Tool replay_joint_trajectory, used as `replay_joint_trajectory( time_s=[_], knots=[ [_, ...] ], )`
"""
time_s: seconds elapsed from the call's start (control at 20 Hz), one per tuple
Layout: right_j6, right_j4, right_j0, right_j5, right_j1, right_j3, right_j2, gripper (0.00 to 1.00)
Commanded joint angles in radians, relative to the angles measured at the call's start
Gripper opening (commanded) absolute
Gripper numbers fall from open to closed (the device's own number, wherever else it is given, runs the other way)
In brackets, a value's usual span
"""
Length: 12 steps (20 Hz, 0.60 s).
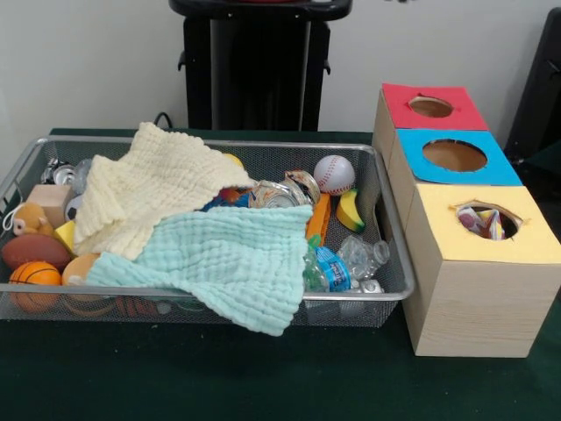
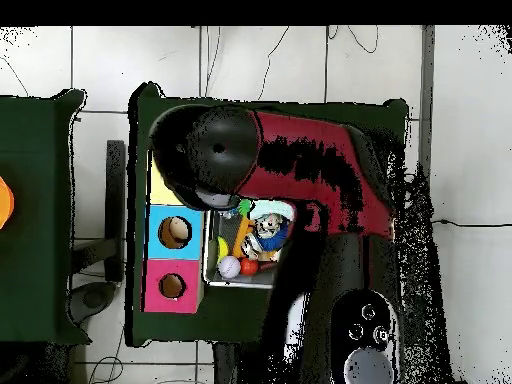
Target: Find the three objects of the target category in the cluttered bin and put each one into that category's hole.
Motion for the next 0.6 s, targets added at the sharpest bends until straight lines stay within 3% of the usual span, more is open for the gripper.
replay_joint_trajectory(
  time_s=[0.05,0.6],
  knots=[
    [-0.275,-0.081,-0.091,-0.021,-0.029,0.152,0.080,0.00],
    [-0.232,-0.119,-0.127,-0.072,-0.022,0.176,0.117,0.00]
  ],
)
